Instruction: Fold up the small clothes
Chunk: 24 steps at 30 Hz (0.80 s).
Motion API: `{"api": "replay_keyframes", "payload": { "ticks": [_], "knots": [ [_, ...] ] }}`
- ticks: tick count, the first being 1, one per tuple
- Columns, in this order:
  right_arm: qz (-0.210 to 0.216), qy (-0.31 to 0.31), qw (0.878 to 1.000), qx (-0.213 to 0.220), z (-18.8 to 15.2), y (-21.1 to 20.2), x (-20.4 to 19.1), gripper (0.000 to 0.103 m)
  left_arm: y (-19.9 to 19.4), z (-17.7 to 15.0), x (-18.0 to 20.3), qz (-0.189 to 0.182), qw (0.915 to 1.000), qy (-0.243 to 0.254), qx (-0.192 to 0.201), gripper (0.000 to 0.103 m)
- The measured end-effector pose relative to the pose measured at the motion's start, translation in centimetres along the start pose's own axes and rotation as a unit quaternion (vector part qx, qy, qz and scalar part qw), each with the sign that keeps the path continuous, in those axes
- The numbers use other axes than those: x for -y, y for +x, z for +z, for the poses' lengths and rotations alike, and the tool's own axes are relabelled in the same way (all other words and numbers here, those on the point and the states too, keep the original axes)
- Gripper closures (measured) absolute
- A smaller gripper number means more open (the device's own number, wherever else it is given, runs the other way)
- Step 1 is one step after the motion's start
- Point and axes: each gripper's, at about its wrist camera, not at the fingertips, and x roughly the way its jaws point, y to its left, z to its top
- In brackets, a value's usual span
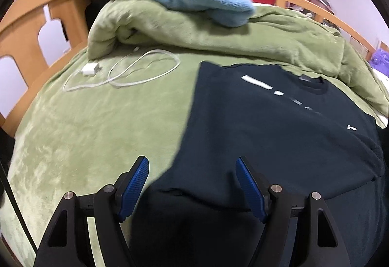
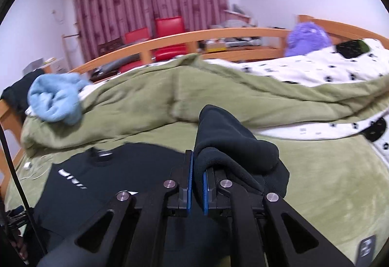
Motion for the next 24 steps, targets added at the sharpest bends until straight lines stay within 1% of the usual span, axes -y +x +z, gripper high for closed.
{"api": "replay_keyframes", "payload": {
  "ticks": [2, 4, 9, 14, 19, 21, 24],
  "knots": [
    [0.014, -0.011, 1.000, -0.013, -0.8, 0.8, -3.4, 0.096, 0.7, -0.2, -1.3, -0.002, 0.9999, -0.007, -0.008, 0.031],
    [0.022, -0.024, 0.999, -0.024, -1.6, 1.4, -5.9, 0.096, 1.3, -0.6, -2.6, -0.011, 0.9997, -0.017, -0.013, 0.031],
    [0.035, -0.059, 0.996, -0.055, -4.3, 3.4, -11.9, 0.096, 2.7, -1.4, -4.2, -0.045, 0.9980, -0.031, -0.032, 0.031],
    [0.042, -0.089, 0.992, -0.080, -7.0, 5.0, -15.9, 0.096, 3.0, -2.2, -4.5, -0.062, 0.9973, -0.026, -0.030, 0.031],
    [0.049, -0.103, 0.988, -0.102, -9.7, 6.2, -19.0, 0.096, 2.8, -2.8, -4.6, -0.081, 0.9963, -0.018, -0.022, 0.043],
    [0.050, -0.116, 0.986, -0.108, -10.9, 6.4, -20.1, 0.096, 2.7, -2.9, -4.5, -0.084, 0.9962, -0.012, -0.020, 0.045],
    [0.052, -0.132, 0.983, -0.119, -12.8, 6.7, -21.7, 0.096, 2.5, -3.0, -4.6, -0.084, 0.9962, -0.013, -0.017, 0.045]
  ]
}}
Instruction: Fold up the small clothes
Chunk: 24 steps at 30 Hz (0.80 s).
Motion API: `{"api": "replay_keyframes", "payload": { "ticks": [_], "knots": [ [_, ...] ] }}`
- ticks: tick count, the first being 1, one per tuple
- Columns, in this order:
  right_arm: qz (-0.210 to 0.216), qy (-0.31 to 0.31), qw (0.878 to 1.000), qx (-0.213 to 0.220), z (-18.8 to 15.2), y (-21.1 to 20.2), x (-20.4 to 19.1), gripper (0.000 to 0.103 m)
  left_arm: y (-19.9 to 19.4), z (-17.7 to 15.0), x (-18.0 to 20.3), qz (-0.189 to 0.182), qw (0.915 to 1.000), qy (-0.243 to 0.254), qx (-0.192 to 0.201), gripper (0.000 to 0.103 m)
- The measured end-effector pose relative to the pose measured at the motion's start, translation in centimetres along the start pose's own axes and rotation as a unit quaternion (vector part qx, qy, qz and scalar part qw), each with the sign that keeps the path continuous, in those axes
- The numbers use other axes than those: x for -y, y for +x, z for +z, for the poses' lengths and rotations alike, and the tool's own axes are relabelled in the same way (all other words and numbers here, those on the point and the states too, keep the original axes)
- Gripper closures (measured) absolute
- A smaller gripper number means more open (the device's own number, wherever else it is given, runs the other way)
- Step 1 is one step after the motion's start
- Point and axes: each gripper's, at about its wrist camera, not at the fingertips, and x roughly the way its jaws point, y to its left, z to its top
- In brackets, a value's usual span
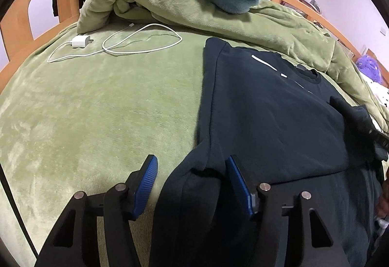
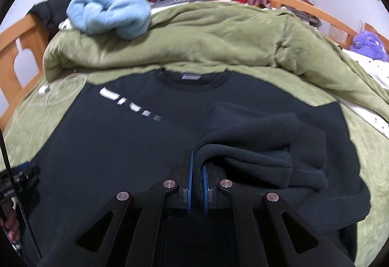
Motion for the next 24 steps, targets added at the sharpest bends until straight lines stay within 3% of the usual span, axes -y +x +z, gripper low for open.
{"api": "replay_keyframes", "payload": {
  "ticks": [2, 4, 6, 12, 17, 20, 22, 24],
  "knots": [
    [-0.003, -0.008, 1.000, -0.008, -0.6, 0.6, -1.0, 0.095, 0.0, 0.0, -0.1, -0.001, 1.0000, -0.002, 0.000, 0.045],
    [-0.006, -0.018, 1.000, -0.019, -1.3, 1.3, -1.8, 0.087, -0.1, -0.1, -0.1, -0.002, 1.0000, -0.003, 0.000, 0.045],
    [0.005, -0.027, 0.999, -0.034, -2.1, 1.7, -2.3, 0.071, -0.2, -0.3, 0.0, 0.002, 1.0000, -0.001, 0.003, 0.045],
    [0.037, -0.047, 0.997, -0.039, -4.7, -1.4, -1.1, 0.066, -0.3, -0.7, 0.8, -0.001, 0.9999, 0.015, 0.003, 0.065],
    [0.032, -0.026, 0.999, -0.013, -6.0, -5.6, 3.5, 0.061, -1.5, -0.7, 1.8, 0.027, 0.9989, 0.031, 0.021, 0.066],
    [0.006, -0.011, 1.000, 0.003, -6.5, -7.4, 7.0, 0.059, -2.5, -0.3, 2.0, 0.039, 0.9986, 0.024, 0.025, 0.060],
    [-0.017, 0.006, 1.000, 0.009, -6.9, -8.3, 9.8, 0.059, -3.5, 0.1, 2.3, 0.043, 0.9983, 0.018, 0.034, 0.043],
    [-0.041, 0.024, 0.999, 0.013, -7.5, -8.9, 12.3, 0.059, -4.5, 0.4, 3.0, 0.048, 0.9975, 0.018, 0.050, 0.040]
  ]
}}
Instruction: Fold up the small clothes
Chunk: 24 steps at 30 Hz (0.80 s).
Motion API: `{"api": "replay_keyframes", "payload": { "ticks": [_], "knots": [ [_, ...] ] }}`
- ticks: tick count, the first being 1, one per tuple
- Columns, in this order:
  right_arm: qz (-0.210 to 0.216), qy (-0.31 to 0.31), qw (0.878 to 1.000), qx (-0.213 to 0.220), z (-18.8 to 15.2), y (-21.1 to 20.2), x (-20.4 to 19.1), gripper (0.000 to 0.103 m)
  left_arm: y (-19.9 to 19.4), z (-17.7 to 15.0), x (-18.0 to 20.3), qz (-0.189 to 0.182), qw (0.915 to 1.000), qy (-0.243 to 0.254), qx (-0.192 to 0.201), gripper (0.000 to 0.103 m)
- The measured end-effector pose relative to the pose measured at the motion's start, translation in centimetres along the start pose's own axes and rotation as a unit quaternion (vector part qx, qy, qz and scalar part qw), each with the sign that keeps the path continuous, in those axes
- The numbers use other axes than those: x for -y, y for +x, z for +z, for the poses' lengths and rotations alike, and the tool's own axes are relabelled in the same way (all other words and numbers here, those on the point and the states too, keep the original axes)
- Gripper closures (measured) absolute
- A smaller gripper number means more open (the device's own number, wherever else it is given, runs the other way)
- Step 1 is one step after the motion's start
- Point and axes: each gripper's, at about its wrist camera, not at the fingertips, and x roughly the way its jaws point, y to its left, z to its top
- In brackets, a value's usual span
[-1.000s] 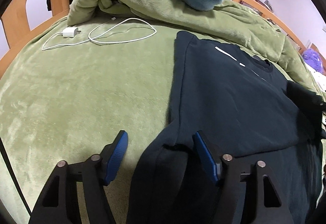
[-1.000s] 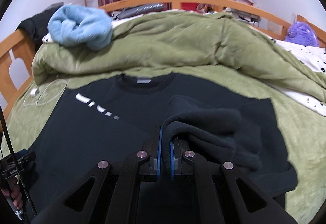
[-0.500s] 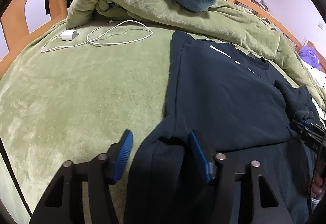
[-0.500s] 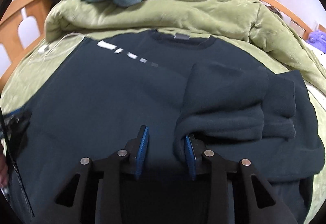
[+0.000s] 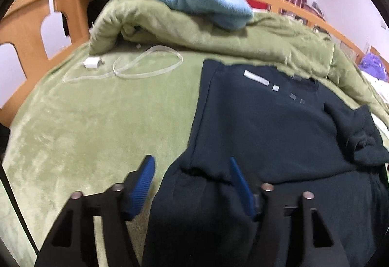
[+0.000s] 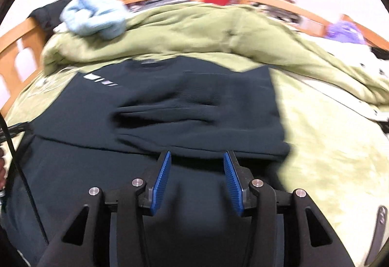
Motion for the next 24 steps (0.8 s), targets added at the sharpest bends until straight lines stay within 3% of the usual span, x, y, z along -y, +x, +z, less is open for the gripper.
{"api": "replay_keyframes", "payload": {
  "ticks": [2, 8, 14, 24],
  "knots": [
    [-0.023, 0.017, 1.000, -0.008, -0.7, 0.3, 2.8, 0.059, -1.1, 0.5, 1.4, 0.002, 0.9999, 0.011, 0.009, 0.040],
    [-0.020, 0.088, 0.996, -0.027, -2.3, 0.6, 9.5, 0.058, -3.2, 1.3, 8.0, -0.007, 0.9979, 0.059, 0.026, 0.040],
    [-0.052, 0.081, 0.995, -0.024, -2.9, -0.4, 13.0, 0.059, -3.6, 1.5, 17.3, -0.035, 0.9936, 0.104, 0.028, 0.039],
    [-0.070, 0.106, 0.992, -0.023, -5.4, -2.2, 20.1, 0.058, -2.3, 0.2, 31.0, -0.096, 0.9838, 0.150, 0.024, 0.039]
  ]
}}
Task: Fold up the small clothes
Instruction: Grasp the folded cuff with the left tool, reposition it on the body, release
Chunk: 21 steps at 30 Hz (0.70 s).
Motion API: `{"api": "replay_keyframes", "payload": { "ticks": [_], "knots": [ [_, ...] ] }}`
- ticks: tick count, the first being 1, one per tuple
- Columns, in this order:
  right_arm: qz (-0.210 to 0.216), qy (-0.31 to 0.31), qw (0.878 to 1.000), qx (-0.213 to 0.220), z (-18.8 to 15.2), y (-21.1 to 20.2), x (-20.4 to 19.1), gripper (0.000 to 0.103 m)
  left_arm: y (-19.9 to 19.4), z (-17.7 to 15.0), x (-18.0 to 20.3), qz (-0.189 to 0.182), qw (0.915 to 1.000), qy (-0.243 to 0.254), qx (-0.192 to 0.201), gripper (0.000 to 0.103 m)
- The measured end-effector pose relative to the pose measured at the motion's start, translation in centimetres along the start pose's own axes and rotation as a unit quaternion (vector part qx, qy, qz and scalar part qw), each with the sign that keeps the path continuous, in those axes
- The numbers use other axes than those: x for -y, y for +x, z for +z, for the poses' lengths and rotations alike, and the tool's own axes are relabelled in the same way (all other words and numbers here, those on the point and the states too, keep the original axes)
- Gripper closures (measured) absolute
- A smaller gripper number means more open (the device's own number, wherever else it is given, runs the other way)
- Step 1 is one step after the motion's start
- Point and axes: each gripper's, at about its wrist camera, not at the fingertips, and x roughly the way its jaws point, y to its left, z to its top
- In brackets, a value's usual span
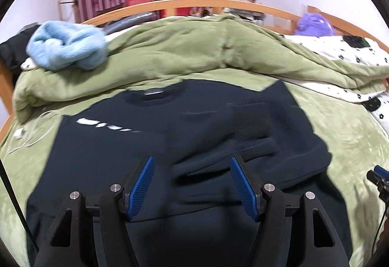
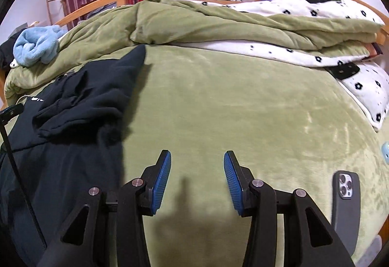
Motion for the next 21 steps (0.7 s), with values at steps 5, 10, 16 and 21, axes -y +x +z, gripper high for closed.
{"api": "replay_keyframes", "payload": {
  "ticks": [5, 10, 16, 21],
  "knots": [
    [-0.012, 0.009, 1.000, -0.004, -0.6, 0.2, 2.4, 0.058, 2.9, 0.5, 4.2, -0.022, 0.9996, 0.008, -0.018, 0.040],
    [-0.018, 0.009, 1.000, -0.006, -1.0, 0.3, 3.8, 0.058, 5.4, 0.5, 6.5, -0.027, 0.9990, 0.014, -0.032, 0.040],
    [-0.001, 0.029, 0.999, -0.019, -0.8, 1.3, 4.3, 0.058, 8.0, 0.6, 8.0, -0.024, 0.9981, 0.027, -0.051, 0.025],
    [0.007, 0.029, 0.999, -0.026, -0.3, 2.3, 3.6, 0.058, 9.2, 0.5, 8.4, -0.004, 0.9982, 0.031, -0.051, 0.026]
  ]
}}
